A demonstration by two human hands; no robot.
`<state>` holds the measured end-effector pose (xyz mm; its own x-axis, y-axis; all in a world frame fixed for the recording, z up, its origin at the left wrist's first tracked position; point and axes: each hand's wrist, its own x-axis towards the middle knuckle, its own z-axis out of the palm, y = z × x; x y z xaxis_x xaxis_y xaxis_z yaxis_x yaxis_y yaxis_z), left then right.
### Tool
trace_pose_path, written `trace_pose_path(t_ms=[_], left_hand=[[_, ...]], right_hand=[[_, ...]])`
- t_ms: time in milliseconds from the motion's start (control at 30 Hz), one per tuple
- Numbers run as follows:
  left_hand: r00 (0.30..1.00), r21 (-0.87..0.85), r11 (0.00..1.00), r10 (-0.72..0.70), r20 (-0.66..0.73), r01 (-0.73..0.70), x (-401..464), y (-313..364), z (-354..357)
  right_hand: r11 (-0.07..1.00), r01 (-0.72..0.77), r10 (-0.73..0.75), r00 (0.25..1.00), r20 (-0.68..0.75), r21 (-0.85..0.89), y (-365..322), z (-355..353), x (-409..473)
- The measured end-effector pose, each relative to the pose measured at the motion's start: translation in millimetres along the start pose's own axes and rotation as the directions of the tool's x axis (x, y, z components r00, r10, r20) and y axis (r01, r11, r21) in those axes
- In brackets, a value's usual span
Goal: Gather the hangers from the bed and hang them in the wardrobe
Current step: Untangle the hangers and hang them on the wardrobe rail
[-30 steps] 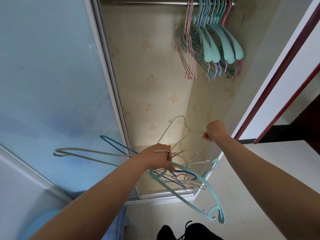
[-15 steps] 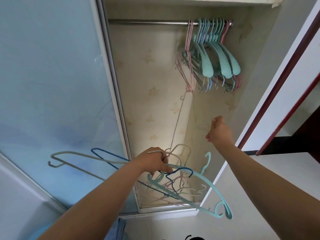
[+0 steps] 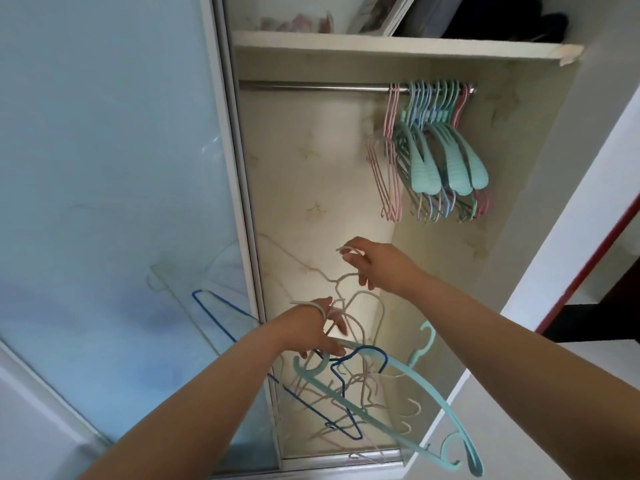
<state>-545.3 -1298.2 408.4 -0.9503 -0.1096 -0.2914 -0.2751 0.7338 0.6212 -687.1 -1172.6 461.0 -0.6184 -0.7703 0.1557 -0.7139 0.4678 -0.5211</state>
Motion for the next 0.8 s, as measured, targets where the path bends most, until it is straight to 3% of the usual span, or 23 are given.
trace_pose_path(t_ms=[167, 300, 333, 400, 433, 533, 600, 667, 733, 800], left_hand=[[1.000, 0.025, 1.000, 0.018, 0.012, -0.018, 12, 1, 1], [0.999, -0.011, 0.999, 0.036, 0.014, -0.036, 21, 3, 1], [0.999, -0.030, 0.999, 0.044, 0.007, -0.044, 22, 3, 1], [0.998, -0.060, 0.996, 0.067, -0.008, -0.067, 25, 4, 0], [0.997, -0.066, 0.995, 0.071, -0.009, -0.072, 27, 4, 0], [0.997, -0.016, 0.997, 0.079, 0.014, -0.079, 34, 5, 7], [0.997, 0.016, 0.997, 0.073, 0.037, -0.073, 39, 4, 12], [0.997, 0.039, 0.998, 0.057, 0.052, -0.059, 40, 4, 16], [0.996, 0.035, 0.997, 0.068, 0.057, -0.070, 39, 5, 18], [0.994, 0.011, 0.996, 0.085, 0.067, -0.085, 36, 8, 16]], right_hand=[[0.990, 0.109, -0.122, 0.979, 0.166, 0.087, -12, -3, 0], [0.874, -0.102, 0.001, 0.978, 0.209, 0.476, 11, -4, -5], [0.855, -0.161, 0.066, 0.977, 0.203, 0.493, 21, -4, -10], [0.926, -0.239, 0.170, 0.955, 0.244, 0.293, 49, 0, -15], [0.953, -0.267, 0.208, 0.921, 0.329, 0.144, 61, 2, -18], [0.880, -0.457, 0.434, 0.656, 0.618, -0.133, 87, 16, -28], [0.865, -0.443, 0.465, 0.533, 0.707, -0.235, 93, 20, -36], [0.868, -0.413, 0.467, 0.497, 0.731, -0.274, 94, 19, -43], [0.870, -0.331, 0.491, 0.530, 0.691, -0.365, 91, 16, -46], [0.845, -0.234, 0.511, 0.619, 0.596, -0.481, 89, 15, -47]])
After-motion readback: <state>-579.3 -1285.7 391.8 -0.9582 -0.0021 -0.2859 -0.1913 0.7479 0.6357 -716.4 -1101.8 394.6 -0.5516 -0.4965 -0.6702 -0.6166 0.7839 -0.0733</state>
